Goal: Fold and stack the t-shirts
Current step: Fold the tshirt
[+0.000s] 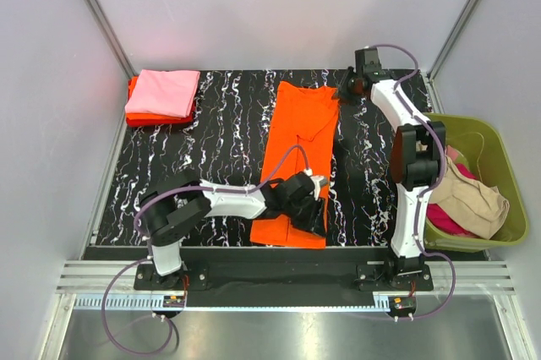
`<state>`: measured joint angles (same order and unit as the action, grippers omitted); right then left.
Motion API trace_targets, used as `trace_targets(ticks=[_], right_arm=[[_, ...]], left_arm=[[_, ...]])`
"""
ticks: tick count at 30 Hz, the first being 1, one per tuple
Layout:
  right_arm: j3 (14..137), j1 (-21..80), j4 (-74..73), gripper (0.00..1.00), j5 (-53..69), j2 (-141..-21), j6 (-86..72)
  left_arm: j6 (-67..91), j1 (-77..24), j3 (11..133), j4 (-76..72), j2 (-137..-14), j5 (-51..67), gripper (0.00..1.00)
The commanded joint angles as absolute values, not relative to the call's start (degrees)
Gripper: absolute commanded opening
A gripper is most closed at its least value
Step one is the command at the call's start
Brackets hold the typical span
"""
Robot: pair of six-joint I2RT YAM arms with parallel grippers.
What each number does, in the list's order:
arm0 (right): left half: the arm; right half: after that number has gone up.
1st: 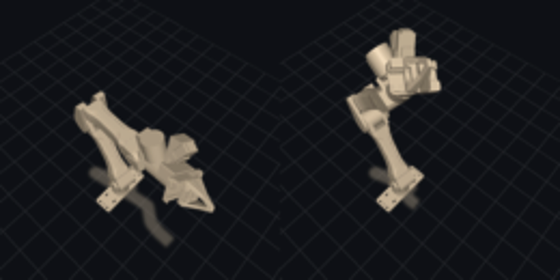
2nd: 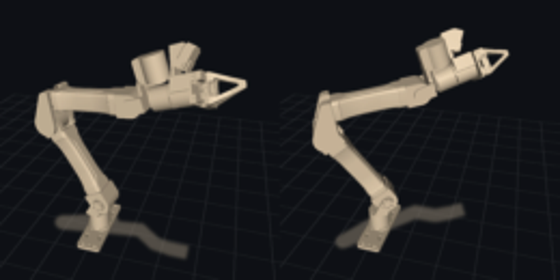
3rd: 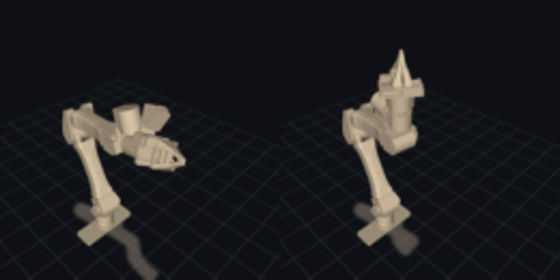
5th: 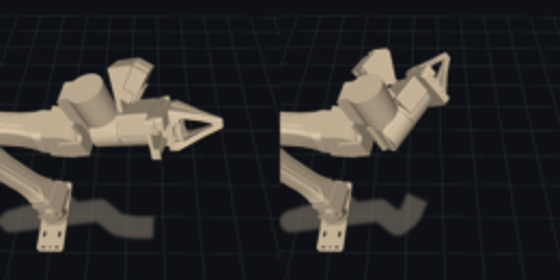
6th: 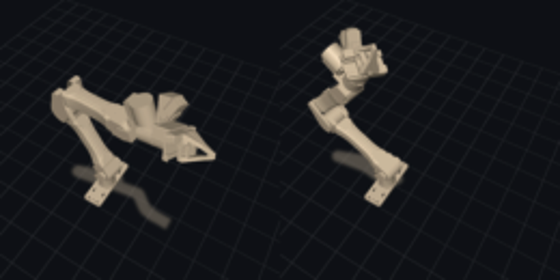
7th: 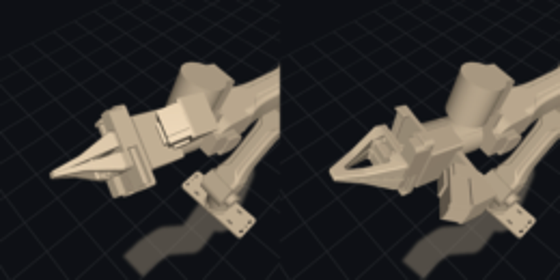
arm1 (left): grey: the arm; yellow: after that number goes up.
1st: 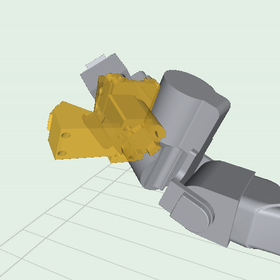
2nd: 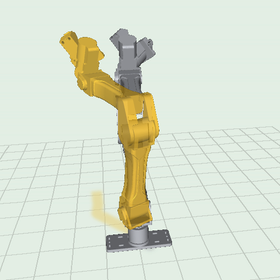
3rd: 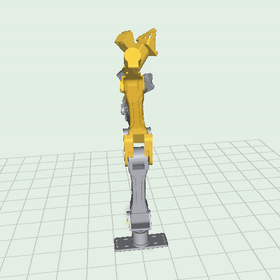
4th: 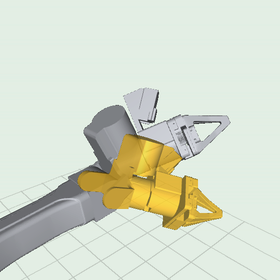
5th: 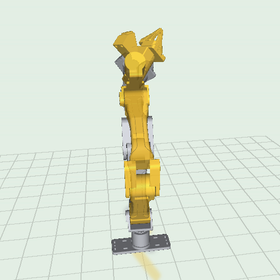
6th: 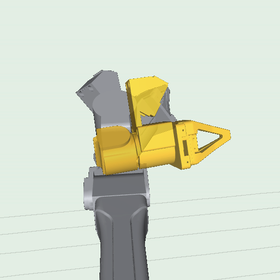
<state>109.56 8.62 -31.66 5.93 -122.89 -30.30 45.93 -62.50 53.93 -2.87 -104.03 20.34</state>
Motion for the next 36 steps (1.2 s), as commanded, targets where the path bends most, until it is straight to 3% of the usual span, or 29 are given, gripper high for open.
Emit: trace_targets(ticks=[1, 5, 16, 27, 32, 36], right_arm=[[107.32, 9.23, -30.94, 0.36, 8.17, -124.44, -31.29], [109.86, 9.23, -30.50, 0.36, 8.96, -129.28, -30.15], [113.99, 9.84, -27.60, 0.34, 10.02, -138.86, -34.45], [124.96, 10.28, -25.84, 0.32, 8.62, -147.21, -39.20], [132.00, 10.28, -26.45, 0.33, 9.66, -152.22, -41.75], [132.99, 10.28, -28.47, 0.34, 10.55, -148.04, -41.23]], left_arm=[[42.46, -62.06, 61.32, 3.14, -101.71, 19.44, 0.40], [38.77, -57.76, 61.79, 10.01, -95.64, 18.02, 0.41], [30.06, -36.93, 48.26, 22.06, -76.74, 15.21, 0.46], [34.63, -33.75, 38.76, 17.41, -76.90, 11.95, 0.48], [35.85, -33.57, 38.33, 14.95, -79.54, 17.66, 0.48], [38.32, -33.84, 34.64, 11.78, -77.09, 20.74, 0.49]])
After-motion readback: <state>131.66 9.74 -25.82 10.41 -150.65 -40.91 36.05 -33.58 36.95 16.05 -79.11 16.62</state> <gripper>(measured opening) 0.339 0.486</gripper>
